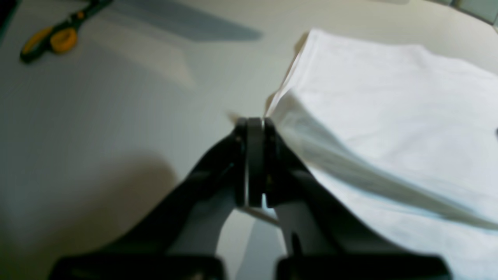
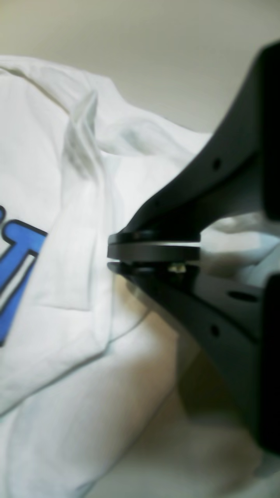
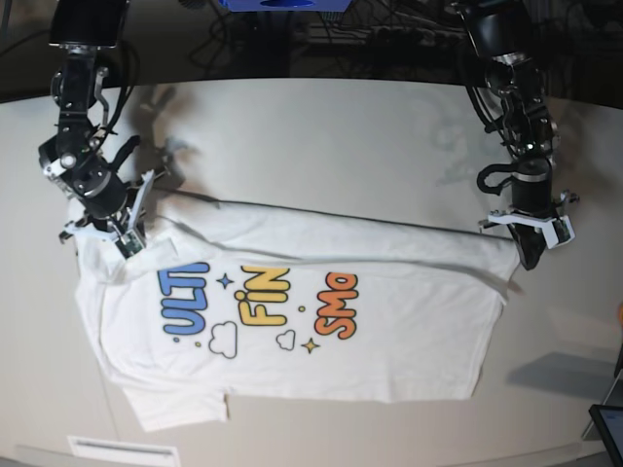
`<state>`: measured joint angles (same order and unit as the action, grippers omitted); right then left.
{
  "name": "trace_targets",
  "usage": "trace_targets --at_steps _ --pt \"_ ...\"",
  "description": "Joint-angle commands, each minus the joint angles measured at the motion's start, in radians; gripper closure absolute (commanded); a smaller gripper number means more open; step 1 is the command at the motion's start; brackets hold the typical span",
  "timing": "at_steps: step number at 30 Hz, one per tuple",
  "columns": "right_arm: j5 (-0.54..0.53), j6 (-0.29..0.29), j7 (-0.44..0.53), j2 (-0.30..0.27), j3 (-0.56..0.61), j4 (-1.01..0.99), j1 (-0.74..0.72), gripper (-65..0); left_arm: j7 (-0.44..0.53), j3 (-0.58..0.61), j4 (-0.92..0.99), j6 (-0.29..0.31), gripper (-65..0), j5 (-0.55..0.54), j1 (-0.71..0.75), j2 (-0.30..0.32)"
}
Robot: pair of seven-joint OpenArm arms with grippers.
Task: Fold the T-shirt properly
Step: 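Drag the shirt toward the robot with both grippers, smoothing it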
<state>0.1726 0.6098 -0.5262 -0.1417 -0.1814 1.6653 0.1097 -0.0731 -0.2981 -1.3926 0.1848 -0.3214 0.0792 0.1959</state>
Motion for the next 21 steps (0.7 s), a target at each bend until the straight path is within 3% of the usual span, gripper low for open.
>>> trace_targets --at_steps 1,7,18,21 --pt "0.014 -0.006 0.022 0.009 -0.008 0.023 -0.008 -0.4 0.025 0.000 -0.024 0.005 0.0 -0.005 0.003 0.007" --pt "0.066 -0.006 0.021 0.072 -0.010 0.020 -0.009 -0.1 0.017 0.009 0.028 0.005 0.0 -0.003 -0.029 0.010" --pt "0.063 -0.006 0.019 0.066 -0.010 0.014 -0.023 -0.1 0.023 0.018 0.201 0.009 0.0 -0.003 -0.169 0.035" --pt "0.063 -0.006 0.019 0.066 -0.010 -0.006 -0.041 -0.1 0.023 0.078 0.224 0.009 0.0 -0.003 -0.190 0.067"
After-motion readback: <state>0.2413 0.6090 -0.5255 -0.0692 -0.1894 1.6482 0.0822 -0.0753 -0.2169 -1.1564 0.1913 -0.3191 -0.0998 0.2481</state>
